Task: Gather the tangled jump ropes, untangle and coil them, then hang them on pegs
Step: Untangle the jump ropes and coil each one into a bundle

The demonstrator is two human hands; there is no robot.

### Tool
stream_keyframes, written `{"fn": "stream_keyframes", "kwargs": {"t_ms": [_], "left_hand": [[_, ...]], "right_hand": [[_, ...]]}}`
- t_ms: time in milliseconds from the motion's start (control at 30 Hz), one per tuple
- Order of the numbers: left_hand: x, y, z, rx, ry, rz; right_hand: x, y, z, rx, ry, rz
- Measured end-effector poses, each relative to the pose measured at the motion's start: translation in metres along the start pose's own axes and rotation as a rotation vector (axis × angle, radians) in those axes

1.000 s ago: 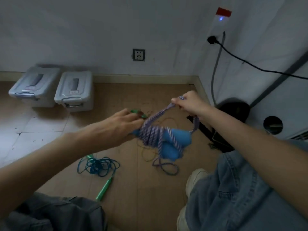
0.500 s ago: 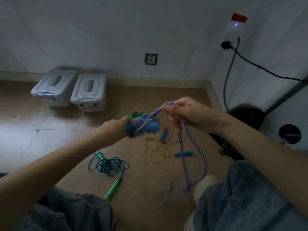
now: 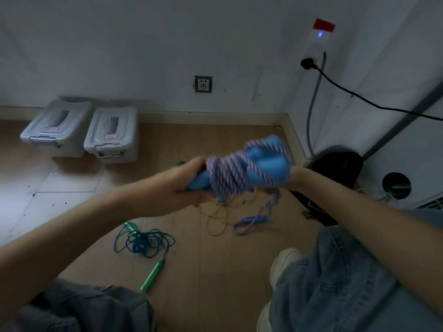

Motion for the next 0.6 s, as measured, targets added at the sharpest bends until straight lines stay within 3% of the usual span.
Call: {"fn": "stream_keyframes", "kwargs": {"t_ms": [133, 233, 333, 367, 500, 533, 600], "left_hand": [[-0.010, 0.019, -0.001, 0.285, 0.111, 0.465], [-0.018, 0.022, -0.001, 0.316, 0.161, 0.512], [-0.031, 0.025, 0.002, 0.257, 0.209, 0.501], [-0.037, 0.026, 0.002, 0.241, 0.238, 0.503], [-0.054, 0.022, 0.002, 0.054, 0.367, 0.330], [-0.056, 0.019, 0.002, -0.028, 0.384, 0.301], [-0.055, 0.012, 0.000, -0.219, 0.377, 0.282]], "right_hand": [[0.000, -0.016, -0.008, -0.136, 0.197, -0.117], [0.002, -0.016, -0.011, -0.175, 0.210, -0.261], [0.005, -0.013, -0.011, -0.260, 0.173, -0.418], [0.005, -0.009, -0.012, -0.215, 0.165, -0.370], [-0.015, 0.034, 0.002, 0.389, 0.332, 0.058], [-0.027, 0.038, 0.009, 0.417, 0.454, 0.010], [-0.054, 0.026, 0.026, 0.240, 0.685, -0.061]]}}
Point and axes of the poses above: each hand's wrist, its own z-axis away from the middle knuckle, its own y-axis out of the back of the hand, x = y × z, the point moved 3 cm from there along -z, towards the middle knuckle, and after that the axes turned 1 degree about -x, right-handed, at the moved point
